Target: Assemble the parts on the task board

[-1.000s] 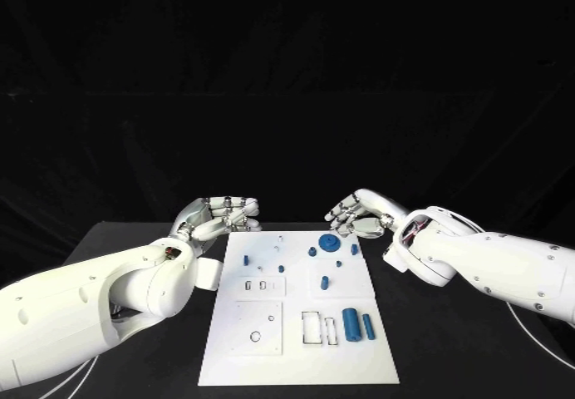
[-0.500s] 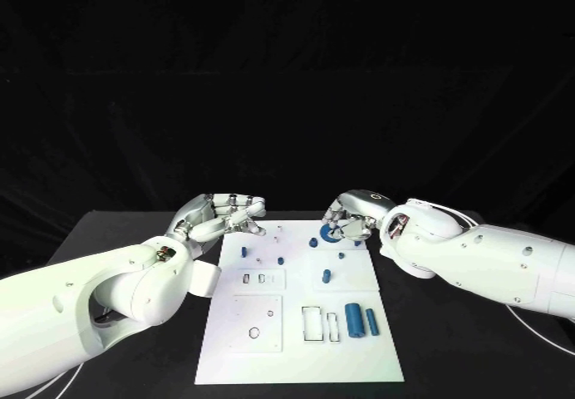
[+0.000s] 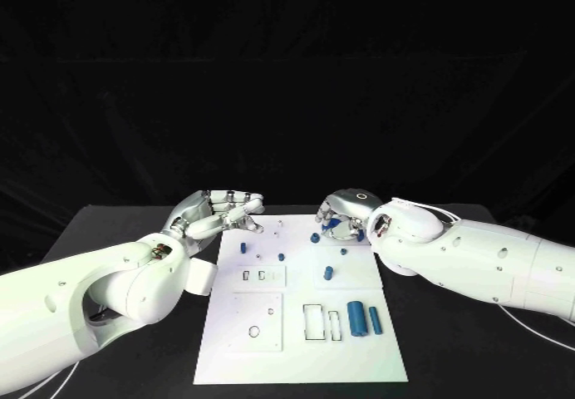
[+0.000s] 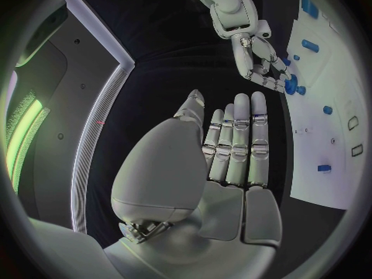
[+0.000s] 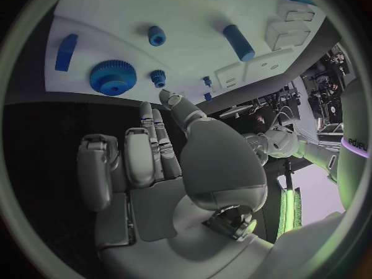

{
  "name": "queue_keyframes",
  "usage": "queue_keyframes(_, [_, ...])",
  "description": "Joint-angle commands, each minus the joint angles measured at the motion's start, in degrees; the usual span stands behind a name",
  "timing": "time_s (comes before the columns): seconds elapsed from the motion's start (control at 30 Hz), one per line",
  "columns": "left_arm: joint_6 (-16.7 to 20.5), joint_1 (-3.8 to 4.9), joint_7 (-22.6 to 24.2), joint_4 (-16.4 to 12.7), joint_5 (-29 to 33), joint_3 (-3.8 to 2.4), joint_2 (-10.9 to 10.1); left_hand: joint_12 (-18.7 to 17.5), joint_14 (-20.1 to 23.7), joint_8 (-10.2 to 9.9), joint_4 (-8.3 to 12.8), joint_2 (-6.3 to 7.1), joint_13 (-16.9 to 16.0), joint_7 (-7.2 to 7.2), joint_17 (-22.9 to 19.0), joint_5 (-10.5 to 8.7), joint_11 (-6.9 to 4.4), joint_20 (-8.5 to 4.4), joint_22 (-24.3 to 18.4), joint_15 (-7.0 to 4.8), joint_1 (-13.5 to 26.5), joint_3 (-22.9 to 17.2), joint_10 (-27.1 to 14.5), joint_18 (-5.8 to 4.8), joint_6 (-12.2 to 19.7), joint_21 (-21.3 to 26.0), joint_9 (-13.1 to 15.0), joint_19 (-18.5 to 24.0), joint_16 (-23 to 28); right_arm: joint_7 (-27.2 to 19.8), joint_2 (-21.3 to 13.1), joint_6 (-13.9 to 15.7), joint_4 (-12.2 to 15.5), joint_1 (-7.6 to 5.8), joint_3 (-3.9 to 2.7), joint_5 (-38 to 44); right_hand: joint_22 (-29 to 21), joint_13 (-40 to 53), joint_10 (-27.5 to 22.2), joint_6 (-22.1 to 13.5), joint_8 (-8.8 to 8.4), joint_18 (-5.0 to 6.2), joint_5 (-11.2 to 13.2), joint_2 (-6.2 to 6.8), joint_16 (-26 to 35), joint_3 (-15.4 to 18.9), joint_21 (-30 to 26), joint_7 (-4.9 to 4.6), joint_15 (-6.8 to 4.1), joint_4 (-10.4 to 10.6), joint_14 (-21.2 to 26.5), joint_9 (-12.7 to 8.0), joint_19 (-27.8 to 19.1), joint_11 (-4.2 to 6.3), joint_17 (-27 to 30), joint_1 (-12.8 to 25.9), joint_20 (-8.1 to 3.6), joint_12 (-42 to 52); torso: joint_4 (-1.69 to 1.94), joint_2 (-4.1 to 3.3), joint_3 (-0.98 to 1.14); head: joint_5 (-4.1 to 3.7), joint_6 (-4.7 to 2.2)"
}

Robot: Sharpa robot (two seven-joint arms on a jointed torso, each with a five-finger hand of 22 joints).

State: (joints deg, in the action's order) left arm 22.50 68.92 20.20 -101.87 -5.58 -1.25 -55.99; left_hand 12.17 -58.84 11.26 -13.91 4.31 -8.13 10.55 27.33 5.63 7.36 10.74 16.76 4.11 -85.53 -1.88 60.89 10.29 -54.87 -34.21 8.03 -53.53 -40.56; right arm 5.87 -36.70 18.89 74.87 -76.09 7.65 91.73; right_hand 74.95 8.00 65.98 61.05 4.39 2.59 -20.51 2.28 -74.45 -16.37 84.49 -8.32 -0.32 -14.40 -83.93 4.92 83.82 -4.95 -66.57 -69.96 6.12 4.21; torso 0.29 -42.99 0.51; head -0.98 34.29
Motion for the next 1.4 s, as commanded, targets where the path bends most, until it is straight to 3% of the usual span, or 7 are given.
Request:
queue_keyframes(0.03, [-1.5, 0.12, 0.1, 0.0, -0.4, -0.07, 0.1, 0.0, 0.6, 0.2, -0.1, -0.30, 0.0, 0.03, 0.1, -0.24, 0.11, 0.04, 0.2, 0.09, 0.2, 0.3, -0.6, 0.01, 0.3, -0.3, 0.1, 0.6, -0.4, 1.8, 0.5, -2.3, -0.5, -0.03, -0.02, 3.0, 5.4, 0.0, -0.8, -0.5, -0.33, -0.54, 0.3, 0.54, -0.4, -0.4, 0.4, 0.13, 0.51, 0.2, -2.8, 0.1, 0.6, -0.04, -0.2, 0.3, 0.11, -0.2, 0.38, -0.34, 0.03, -0.25, -0.03])
queue_keyframes(0.2, [-1.6, 0.17, 0.1, 0.1, -0.4, -0.08, 0.1, -0.1, 1.1, 0.1, -0.1, -0.29, 0.0, 0.12, 0.2, -0.24, 0.21, 0.10, 0.3, 0.21, 0.4, 0.5, -0.9, -0.01, 0.5, -0.5, 0.1, 0.9, -0.5, 2.0, 1.2, -3.2, -0.9, 0.00, -0.02, 3.4, 5.8, 0.0, -1.2, -0.5, -0.32, -0.62, 0.6, 0.66, -0.8, -0.4, 0.7, 0.14, 0.57, 0.4, -2.8, 0.1, 0.8, -0.10, -0.6, 0.4, 0.17, -0.3, 0.83, -0.60, 0.13, -0.46, 0.07])
queue_keyframes(0.33, [-1.6, 0.22, 0.0, 0.2, -0.4, -0.08, 0.1, -0.2, 1.3, 0.1, -0.2, -0.29, 0.0, 0.21, 0.2, -0.24, 0.30, 0.14, 0.4, 0.29, 0.5, 0.6, -1.2, -0.02, 0.7, -0.6, 0.1, 1.1, -0.6, 1.9, 1.7, -3.8, -1.2, 0.07, -0.01, 3.5, 5.9, 0.0, -1.3, -0.5, -0.33, -0.64, 0.7, 0.73, -0.9, -0.4, 0.7, 0.13, 0.59, 0.4, -2.8, 0.1, 0.8, -0.12, -0.7, 0.5, 0.19, -0.3, 1.13, -0.73, 0.07, -0.82, 0.06])
queue_keyframes(0.83, [-1.3, 0.36, 0.0, 0.7, -0.4, -0.08, 0.2, -0.3, 1.5, 0.0, -0.3, -0.33, 0.0, 0.33, 0.2, -0.24, 0.42, 0.19, 0.5, 0.38, 0.6, 0.6, -1.5, -0.02, 0.9, -0.7, 0.1, 1.4, -0.7, 1.5, 2.3, -5.9, -2.0, 0.26, 0.01, 3.6, 7.7, 0.5, 0.0, 0.4, 0.10, -0.97, 1.1, 0.41, -2.2, -1.0, 1.7, 0.35, 0.41, 1.2, -2.8, 0.4, 1.7, 0.23, -1.8, 0.3, 0.18, 0.6, 1.52, -1.04, 0.04, -0.56, 0.17])
queue_keyframes(1.4, [-0.9, 0.40, 0.1, 1.0, -0.2, -0.08, 0.0, -0.4, 1.7, -0.1, -0.5, -0.52, 0.0, 0.44, 0.2, -0.22, 0.51, 0.25, 0.6, 0.47, 0.8, 0.7, -1.7, -0.03, 1.0, -0.9, 0.2, 1.6, -0.8, 1.6, 2.5, -6.9, -2.6, 0.50, 0.03, 4.6, 8.9, 0.9, 1.2, 1.5, 0.48, -1.20, 1.1, 0.14, -2.7, -1.7, 2.3, 0.37, 0.24, 1.6, -2.7, 0.7, 2.3, 0.46, -2.1, 0.0, 0.06, 1.2, 1.81, -1.30, 0.04, -0.86, 0.30])
